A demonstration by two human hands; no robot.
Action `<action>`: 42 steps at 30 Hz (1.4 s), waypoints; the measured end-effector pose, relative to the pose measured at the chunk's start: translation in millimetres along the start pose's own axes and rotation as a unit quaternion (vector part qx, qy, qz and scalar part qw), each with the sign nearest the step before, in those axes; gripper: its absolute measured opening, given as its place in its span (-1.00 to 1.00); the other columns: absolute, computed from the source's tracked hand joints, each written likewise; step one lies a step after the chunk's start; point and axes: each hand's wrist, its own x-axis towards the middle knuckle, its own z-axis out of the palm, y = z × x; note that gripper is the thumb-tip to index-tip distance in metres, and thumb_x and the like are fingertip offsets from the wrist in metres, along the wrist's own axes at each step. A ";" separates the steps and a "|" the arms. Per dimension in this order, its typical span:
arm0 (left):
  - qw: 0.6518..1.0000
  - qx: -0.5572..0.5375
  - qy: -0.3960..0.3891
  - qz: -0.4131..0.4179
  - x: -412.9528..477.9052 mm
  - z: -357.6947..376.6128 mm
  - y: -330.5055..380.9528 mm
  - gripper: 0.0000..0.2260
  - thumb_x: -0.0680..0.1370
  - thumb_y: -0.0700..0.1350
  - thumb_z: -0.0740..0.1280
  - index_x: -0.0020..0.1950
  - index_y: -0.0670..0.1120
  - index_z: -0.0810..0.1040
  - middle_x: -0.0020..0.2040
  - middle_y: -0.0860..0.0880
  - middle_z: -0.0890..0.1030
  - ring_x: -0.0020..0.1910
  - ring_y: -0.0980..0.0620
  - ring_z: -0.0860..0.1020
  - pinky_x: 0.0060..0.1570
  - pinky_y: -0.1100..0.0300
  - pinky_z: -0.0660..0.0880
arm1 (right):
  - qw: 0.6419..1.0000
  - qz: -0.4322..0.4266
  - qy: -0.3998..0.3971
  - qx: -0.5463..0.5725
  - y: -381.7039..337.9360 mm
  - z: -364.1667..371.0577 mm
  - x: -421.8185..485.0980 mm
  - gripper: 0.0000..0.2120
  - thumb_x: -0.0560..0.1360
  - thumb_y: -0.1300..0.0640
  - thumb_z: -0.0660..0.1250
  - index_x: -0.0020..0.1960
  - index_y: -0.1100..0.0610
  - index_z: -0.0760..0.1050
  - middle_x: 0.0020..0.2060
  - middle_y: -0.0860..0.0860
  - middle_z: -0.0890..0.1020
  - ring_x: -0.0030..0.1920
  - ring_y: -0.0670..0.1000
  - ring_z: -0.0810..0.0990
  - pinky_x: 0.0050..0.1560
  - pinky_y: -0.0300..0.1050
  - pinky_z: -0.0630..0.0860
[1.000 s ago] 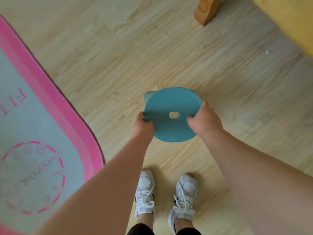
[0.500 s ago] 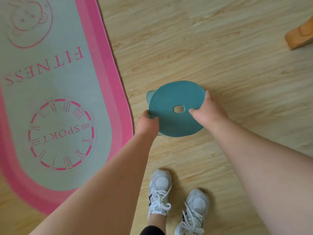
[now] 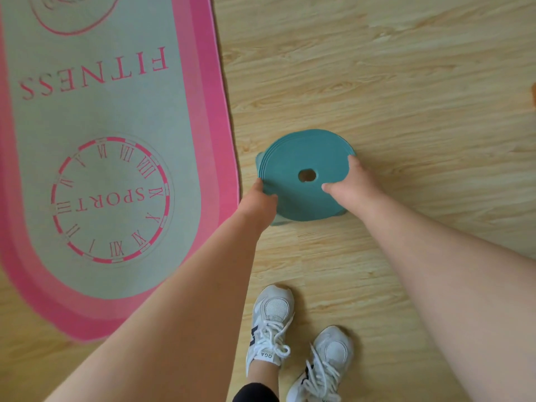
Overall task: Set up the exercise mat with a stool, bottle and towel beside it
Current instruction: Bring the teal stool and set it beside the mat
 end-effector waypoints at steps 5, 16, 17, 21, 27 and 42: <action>0.999 0.036 -0.003 0.012 -28.2 6.6 15.7 -0.48 0.61 -0.16 0.14 0.55 0.08 0.09 0.44 -0.01 0.36 -0.29 0.17 0.44 -0.50 0.39 0.29 | 0.998 -0.036 -0.007 -0.054 6.6 -18.0 -29.3 -0.29 0.47 0.02 0.38 0.53 0.04 0.16 0.40 0.09 0.33 0.36 0.15 0.39 0.23 -0.02 0.42; 0.953 0.262 -0.077 0.129 -131.3 36.7 83.2 -0.51 0.62 -0.11 0.15 0.55 0.05 0.13 0.54 -0.04 0.19 0.47 -0.10 0.25 0.42 0.02 0.24 | 0.994 -0.031 -0.017 -0.107 70.3 -113.2 -125.7 -0.29 0.50 0.03 0.34 0.56 0.00 0.09 0.42 0.07 0.31 0.36 0.14 0.38 0.15 0.01 0.43; 0.945 0.281 -0.085 0.144 -143.8 42.7 91.0 -0.51 0.63 -0.11 0.15 0.55 0.05 0.12 0.54 -0.02 0.18 0.49 -0.07 0.21 0.45 0.05 0.19 | 0.994 -0.022 -0.011 -0.106 80.7 -125.8 -137.2 -0.29 0.51 0.01 0.34 0.56 0.00 0.09 0.43 0.07 0.30 0.36 0.14 0.38 0.15 0.02 0.44; 0.910 0.352 -0.107 0.191 -181.3 66.7 114.5 -0.50 0.63 -0.09 0.15 0.55 0.01 0.09 0.55 -0.02 0.15 0.50 -0.06 0.18 0.42 0.06 0.17 | 0.997 0.012 0.012 -0.075 114.0 -156.1 -178.3 -0.34 0.52 0.00 0.32 0.54 0.00 0.13 0.38 0.08 0.35 0.32 0.13 0.40 0.11 0.01 0.46; 0.853 0.438 -0.149 0.243 -238.4 119.1 136.3 -0.46 0.62 -0.02 0.20 0.56 0.03 0.07 0.53 -0.07 0.20 0.44 -0.13 0.30 0.33 0.05 0.31 | 0.996 0.077 0.050 -0.001 168.4 -172.8 -242.4 -0.34 0.52 0.03 0.31 0.55 0.00 0.11 0.37 0.06 0.35 0.31 0.12 0.43 0.03 -0.02 0.48; 0.643 0.615 -0.264 0.373 -417.9 269.4 104.3 -0.47 0.62 -0.20 0.07 0.56 0.05 0.02 0.57 0.07 0.07 0.52 0.04 0.14 0.44 0.13 0.10 | 0.945 0.246 0.159 0.146 341.7 -176.7 -445.5 -0.33 0.55 0.04 0.28 0.57 -0.06 0.04 0.49 0.03 0.24 0.44 0.10 0.30 0.30 0.02 0.42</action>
